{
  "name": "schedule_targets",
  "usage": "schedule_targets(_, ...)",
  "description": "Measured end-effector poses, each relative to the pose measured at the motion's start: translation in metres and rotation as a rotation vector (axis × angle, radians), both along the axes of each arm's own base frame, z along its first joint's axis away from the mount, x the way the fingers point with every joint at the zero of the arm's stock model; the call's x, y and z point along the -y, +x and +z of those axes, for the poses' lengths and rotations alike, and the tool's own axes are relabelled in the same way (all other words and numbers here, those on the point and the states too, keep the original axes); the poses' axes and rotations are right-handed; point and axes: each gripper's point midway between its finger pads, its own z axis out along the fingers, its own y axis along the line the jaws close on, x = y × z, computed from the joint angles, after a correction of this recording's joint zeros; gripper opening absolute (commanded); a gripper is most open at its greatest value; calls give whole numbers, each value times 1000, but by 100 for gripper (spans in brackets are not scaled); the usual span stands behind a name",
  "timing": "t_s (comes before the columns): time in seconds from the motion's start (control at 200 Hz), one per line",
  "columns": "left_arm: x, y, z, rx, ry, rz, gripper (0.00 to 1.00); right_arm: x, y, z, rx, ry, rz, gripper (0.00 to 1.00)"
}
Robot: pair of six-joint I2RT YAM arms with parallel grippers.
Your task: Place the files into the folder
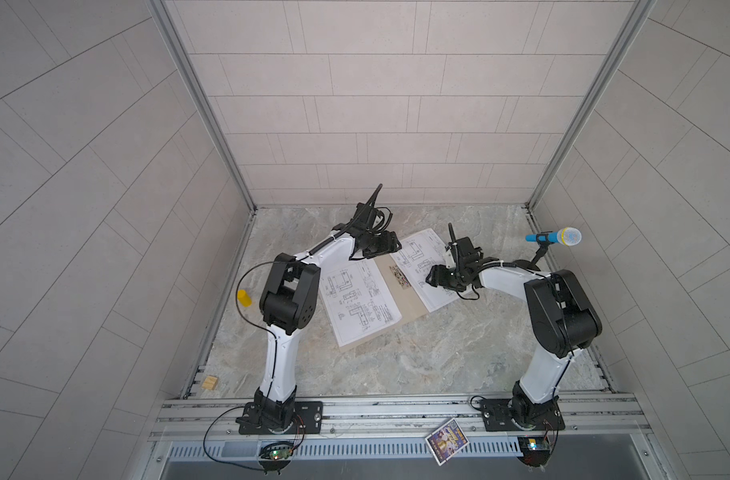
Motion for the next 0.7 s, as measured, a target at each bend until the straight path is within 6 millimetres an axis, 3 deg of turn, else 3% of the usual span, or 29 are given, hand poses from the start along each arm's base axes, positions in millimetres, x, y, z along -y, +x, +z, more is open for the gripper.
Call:
schedule_targets(0.14,8,-31,11,-1,-62,-56,76,-1,3,0,10,4,-1,69)
schedule_targets(0.36,26,-100,-36,-140,-128,-116,77,-2,7,0,23,9,-3,69)
schedule_targets(0.445,30,-119,-45,-178,-154,-120,77,-2,8,0,24,9,-3,69)
schedule_targets(0.545,35,-123,-42,-178,-193,-115,78,-2,8,0,24,9,-3,69)
schedule_targets(0.7,47,-109,-24,-131,-279,-93,77,-2,8,0,24,9,-3,69)
